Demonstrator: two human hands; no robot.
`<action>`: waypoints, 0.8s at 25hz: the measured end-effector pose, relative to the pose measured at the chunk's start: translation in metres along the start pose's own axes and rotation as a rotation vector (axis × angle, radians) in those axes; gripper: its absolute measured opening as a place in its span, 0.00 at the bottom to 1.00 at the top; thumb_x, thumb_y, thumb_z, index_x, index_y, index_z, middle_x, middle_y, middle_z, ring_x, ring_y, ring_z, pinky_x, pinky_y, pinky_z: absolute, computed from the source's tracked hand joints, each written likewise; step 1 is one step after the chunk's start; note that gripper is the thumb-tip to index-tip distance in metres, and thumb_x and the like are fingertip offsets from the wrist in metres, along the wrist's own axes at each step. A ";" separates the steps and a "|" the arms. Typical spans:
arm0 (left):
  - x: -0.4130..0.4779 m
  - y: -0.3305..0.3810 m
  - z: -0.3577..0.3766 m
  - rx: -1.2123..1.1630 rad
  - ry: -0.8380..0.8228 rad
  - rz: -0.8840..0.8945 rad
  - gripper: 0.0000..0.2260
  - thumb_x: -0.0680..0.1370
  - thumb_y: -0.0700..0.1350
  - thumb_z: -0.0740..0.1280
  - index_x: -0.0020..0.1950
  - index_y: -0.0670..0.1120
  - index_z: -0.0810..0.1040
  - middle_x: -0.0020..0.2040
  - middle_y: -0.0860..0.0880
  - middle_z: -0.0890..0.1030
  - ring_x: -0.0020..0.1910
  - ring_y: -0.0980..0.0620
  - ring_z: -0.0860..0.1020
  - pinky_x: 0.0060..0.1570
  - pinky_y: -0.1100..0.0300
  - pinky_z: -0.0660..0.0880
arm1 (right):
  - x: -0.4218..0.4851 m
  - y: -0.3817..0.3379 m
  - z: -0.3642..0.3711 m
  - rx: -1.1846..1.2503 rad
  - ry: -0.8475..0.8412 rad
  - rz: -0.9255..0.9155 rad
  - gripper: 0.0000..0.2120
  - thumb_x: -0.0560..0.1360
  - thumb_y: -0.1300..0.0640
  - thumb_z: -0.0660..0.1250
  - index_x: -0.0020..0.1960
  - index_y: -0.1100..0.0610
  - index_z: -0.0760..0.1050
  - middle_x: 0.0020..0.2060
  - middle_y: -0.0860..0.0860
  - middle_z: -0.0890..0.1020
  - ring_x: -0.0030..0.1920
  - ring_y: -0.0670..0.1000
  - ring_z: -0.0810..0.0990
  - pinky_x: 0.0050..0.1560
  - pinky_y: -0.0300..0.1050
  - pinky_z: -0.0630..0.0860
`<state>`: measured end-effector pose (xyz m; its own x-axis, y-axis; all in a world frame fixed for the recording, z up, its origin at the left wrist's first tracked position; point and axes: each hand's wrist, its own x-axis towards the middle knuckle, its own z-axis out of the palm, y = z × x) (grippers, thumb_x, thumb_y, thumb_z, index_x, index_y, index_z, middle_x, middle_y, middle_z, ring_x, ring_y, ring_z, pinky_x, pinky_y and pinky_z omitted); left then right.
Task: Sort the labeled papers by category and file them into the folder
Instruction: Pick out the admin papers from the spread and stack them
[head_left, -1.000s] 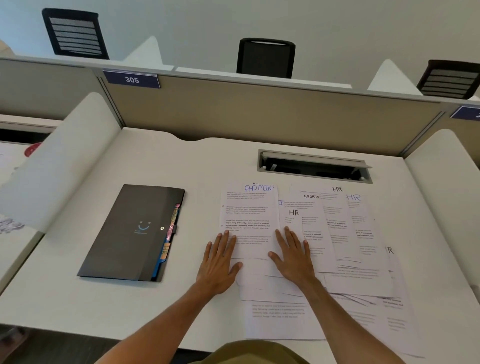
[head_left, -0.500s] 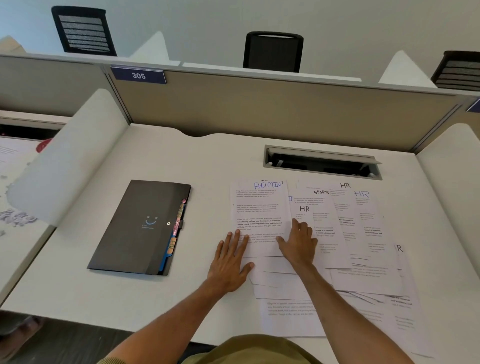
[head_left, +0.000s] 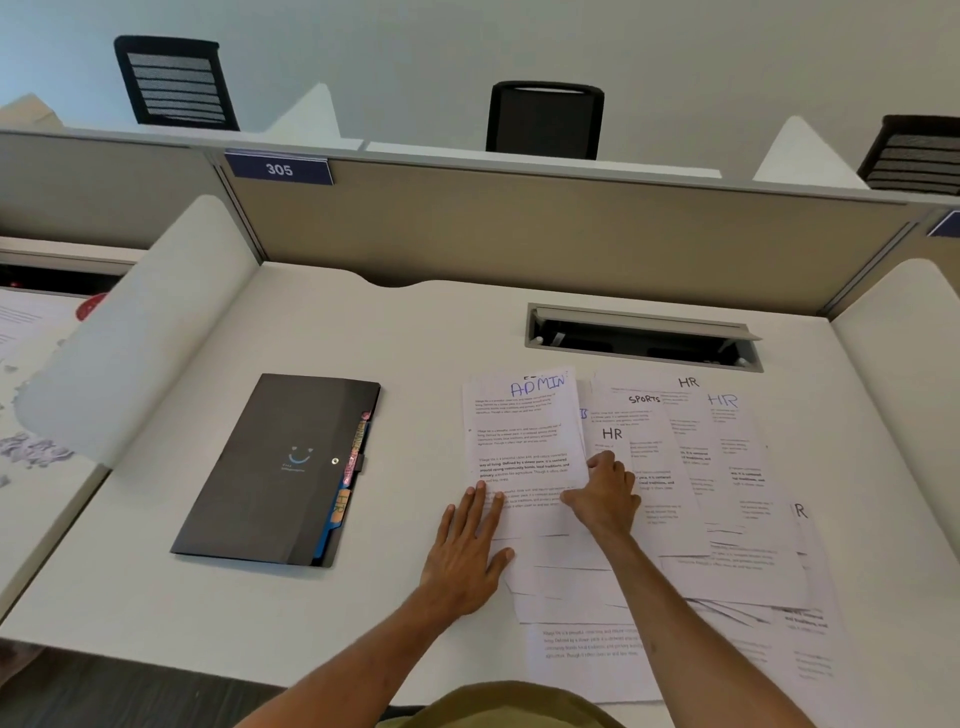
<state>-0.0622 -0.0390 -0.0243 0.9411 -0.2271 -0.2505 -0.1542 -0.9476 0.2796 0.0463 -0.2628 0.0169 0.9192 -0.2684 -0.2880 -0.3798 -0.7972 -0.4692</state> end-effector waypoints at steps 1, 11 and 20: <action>0.000 0.001 0.001 0.001 -0.002 0.001 0.35 0.86 0.66 0.44 0.84 0.54 0.28 0.84 0.50 0.27 0.83 0.49 0.29 0.83 0.47 0.34 | -0.001 0.001 -0.002 0.036 0.022 0.010 0.28 0.68 0.58 0.80 0.60 0.52 0.67 0.56 0.51 0.77 0.59 0.55 0.73 0.56 0.53 0.69; -0.003 0.009 -0.007 -0.025 -0.020 -0.008 0.32 0.87 0.64 0.45 0.86 0.56 0.35 0.84 0.50 0.28 0.83 0.49 0.29 0.82 0.48 0.31 | -0.013 0.017 -0.022 -0.095 0.299 -0.123 0.03 0.77 0.57 0.76 0.46 0.53 0.82 0.40 0.51 0.83 0.41 0.53 0.78 0.42 0.48 0.77; -0.008 0.014 -0.024 -0.007 -0.121 0.028 0.32 0.86 0.63 0.41 0.88 0.50 0.44 0.88 0.49 0.41 0.86 0.47 0.38 0.84 0.43 0.38 | -0.017 0.013 -0.041 0.155 0.046 -0.060 0.11 0.81 0.52 0.68 0.61 0.53 0.73 0.46 0.46 0.81 0.42 0.54 0.83 0.40 0.49 0.80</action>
<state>-0.0642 -0.0449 0.0036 0.8933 -0.2795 -0.3519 -0.1778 -0.9390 0.2945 0.0298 -0.2908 0.0503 0.9432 -0.2501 -0.2186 -0.3322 -0.7204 -0.6088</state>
